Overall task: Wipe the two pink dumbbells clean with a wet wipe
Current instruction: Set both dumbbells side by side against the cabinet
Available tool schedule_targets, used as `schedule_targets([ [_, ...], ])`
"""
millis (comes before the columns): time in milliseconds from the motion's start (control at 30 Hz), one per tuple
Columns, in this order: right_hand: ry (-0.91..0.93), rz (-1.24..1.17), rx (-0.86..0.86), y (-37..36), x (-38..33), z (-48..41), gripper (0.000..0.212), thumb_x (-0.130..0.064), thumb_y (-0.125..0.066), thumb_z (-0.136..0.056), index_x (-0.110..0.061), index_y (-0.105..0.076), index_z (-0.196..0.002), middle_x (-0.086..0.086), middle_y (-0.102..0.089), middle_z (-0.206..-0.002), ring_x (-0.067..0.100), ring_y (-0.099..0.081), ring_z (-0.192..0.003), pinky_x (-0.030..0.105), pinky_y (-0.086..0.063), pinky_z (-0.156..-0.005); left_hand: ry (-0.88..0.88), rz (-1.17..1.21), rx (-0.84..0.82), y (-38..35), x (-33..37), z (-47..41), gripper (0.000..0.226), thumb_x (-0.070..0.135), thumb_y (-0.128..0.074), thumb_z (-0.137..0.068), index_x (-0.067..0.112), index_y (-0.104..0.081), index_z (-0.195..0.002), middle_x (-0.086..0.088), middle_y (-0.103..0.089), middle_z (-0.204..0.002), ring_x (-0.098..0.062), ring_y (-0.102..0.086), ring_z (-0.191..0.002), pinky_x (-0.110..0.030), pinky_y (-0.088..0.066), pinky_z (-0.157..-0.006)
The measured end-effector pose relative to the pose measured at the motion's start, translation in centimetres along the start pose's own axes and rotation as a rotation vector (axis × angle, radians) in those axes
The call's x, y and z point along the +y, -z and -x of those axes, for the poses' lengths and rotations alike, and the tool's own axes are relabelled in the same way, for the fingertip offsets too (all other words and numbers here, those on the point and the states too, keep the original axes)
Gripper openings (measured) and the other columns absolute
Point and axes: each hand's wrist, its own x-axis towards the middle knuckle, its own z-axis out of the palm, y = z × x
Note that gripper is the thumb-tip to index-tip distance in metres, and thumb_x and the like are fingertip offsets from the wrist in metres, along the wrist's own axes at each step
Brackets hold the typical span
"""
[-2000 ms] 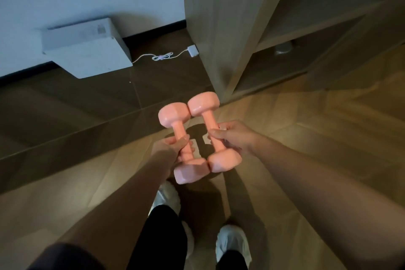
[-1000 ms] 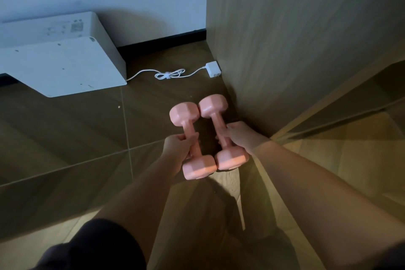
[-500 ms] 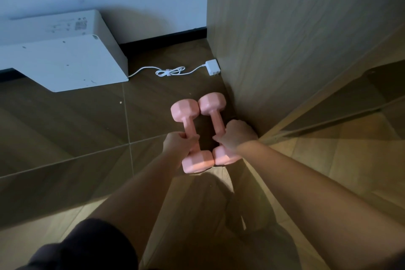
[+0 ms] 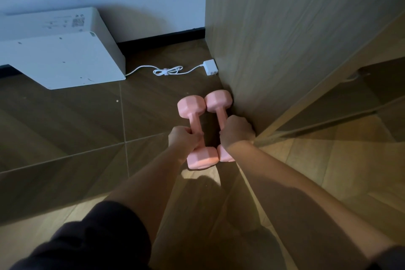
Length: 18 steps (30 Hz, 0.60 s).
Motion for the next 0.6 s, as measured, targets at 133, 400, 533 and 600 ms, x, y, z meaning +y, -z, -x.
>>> schedule_targets([
  [133, 0.031, 0.009, 0.020, 0.5, 0.1, 0.1, 0.012, -0.008, -0.056, -0.095, -0.010, -0.066, -0.102, 0.008, -0.070, -0.106, 0.028, -0.068, -0.101, 0.032, -0.042, -0.065, -0.015, 0.016, -0.015, -0.5, 0.2, 0.3, 0.012, 0.023, -0.069, -0.092, 0.011, -0.071, -0.092, -0.009, -0.072, -0.087, -0.023, -0.069, -0.080, -0.035, -0.057, -0.072],
  [400, 0.284, 0.163, -0.263, 2.3, 2.5, 1.8, 0.058, -0.022, -0.048, -0.093, -0.026, -0.026, -0.146, 0.010, -0.064, -0.106, 0.031, -0.061, -0.087, 0.037, -0.052, -0.075, -0.259, -0.197, -0.228, 0.5, -1.0, 2.6, 0.064, 0.032, -0.062, -0.094, 0.025, -0.033, -0.151, 0.003, -0.058, -0.121, -0.015, -0.061, -0.099, -0.033, -0.053, -0.083],
  [533, 0.418, 0.316, -0.319, 2.5, 5.3, 2.7, 0.024, -0.035, -0.055, -0.097, -0.028, -0.052, -0.120, 0.004, -0.057, -0.119, 0.027, -0.062, -0.103, 0.044, -0.053, -0.091, -0.368, -0.484, -0.353, 0.4, -2.3, 4.2, 0.084, 0.027, -0.074, -0.085, 0.029, -0.025, -0.153, -0.003, -0.050, -0.140, -0.017, -0.058, -0.113, -0.028, -0.051, -0.090],
  [600, 0.472, 0.367, -0.278, 2.2, 6.1, 2.6, 0.043, -0.027, -0.064, -0.094, -0.029, -0.047, -0.133, 0.004, -0.053, -0.124, 0.026, -0.061, -0.107, 0.043, -0.054, -0.091, -0.428, -0.636, -0.316, -0.1, -1.9, 4.6, 0.073, 0.021, -0.073, -0.086, 0.031, -0.035, -0.148, -0.007, -0.049, -0.141, -0.026, -0.052, -0.125, -0.033, -0.046, -0.096],
])
